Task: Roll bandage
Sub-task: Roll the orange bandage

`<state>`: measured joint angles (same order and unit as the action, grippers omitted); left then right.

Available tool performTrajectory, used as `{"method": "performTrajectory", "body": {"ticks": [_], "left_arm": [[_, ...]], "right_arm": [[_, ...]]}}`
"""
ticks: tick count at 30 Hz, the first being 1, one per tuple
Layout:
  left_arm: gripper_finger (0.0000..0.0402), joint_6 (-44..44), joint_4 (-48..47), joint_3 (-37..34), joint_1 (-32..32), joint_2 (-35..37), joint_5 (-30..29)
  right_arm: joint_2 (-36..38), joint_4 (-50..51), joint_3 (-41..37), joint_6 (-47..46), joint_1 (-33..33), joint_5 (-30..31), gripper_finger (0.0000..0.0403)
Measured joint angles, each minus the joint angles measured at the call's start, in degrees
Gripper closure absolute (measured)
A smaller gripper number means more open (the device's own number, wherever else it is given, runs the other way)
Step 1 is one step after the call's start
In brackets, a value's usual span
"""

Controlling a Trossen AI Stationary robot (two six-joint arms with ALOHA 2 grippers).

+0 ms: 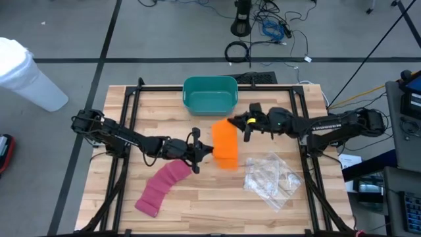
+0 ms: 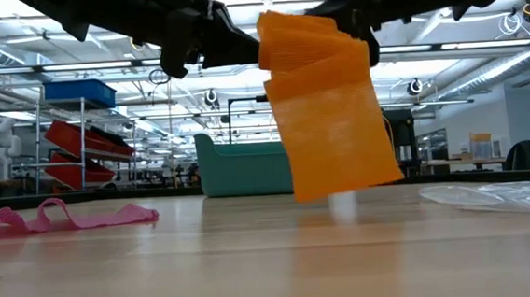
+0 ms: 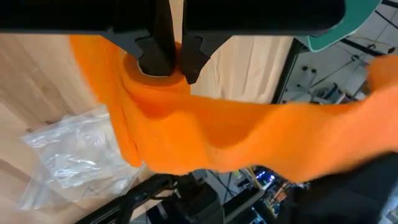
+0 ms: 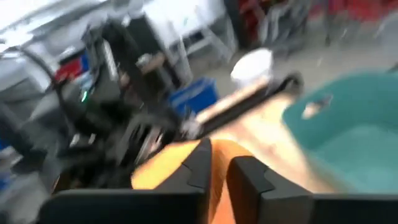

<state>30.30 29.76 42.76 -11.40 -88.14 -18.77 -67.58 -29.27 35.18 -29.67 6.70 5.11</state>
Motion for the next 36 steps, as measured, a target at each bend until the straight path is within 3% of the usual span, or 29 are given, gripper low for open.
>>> {"method": "performTrajectory", "body": {"ticks": [6,10,17,20,24,28,36], "left_arm": [[0.0397,-3.15,2.70,0.00,0.02,-0.02,2.41],[0.0397,-5.02,3.24,0.02,0.10,-0.02,4.20],[0.0398,-7.49,5.77,0.02,0.52,-0.01,8.85],[0.0398,-7.55,7.03,0.02,0.39,0.74,10.45],[0.0398,-10.22,7.34,0.07,0.86,3.14,10.11],[0.0398,-13.33,7.11,0.07,1.61,5.21,5.95],[0.0398,-13.53,6.54,0.07,2.01,5.70,2.82]], "right_arm": [[3.40,13.78,0.01,-1.83,4.20,-5.17,0.0284],[7.85,19.51,0.00,11.16,6.03,-16.67,0.0237],[18.12,28.64,0.02,27.59,6.12,-10.87,0.0226],[20.39,34.86,0.00,26.95,5.06,-11.78,0.0227],[21.09,39.74,-0.77,23.96,-1.35,-12.61,0.0227],[20.04,32.36,-5.69,19.79,-9.85,-8.72,0.0227],[14.51,1.24,-17.22,15.26,-18.67,-3.62,0.0227]]}}
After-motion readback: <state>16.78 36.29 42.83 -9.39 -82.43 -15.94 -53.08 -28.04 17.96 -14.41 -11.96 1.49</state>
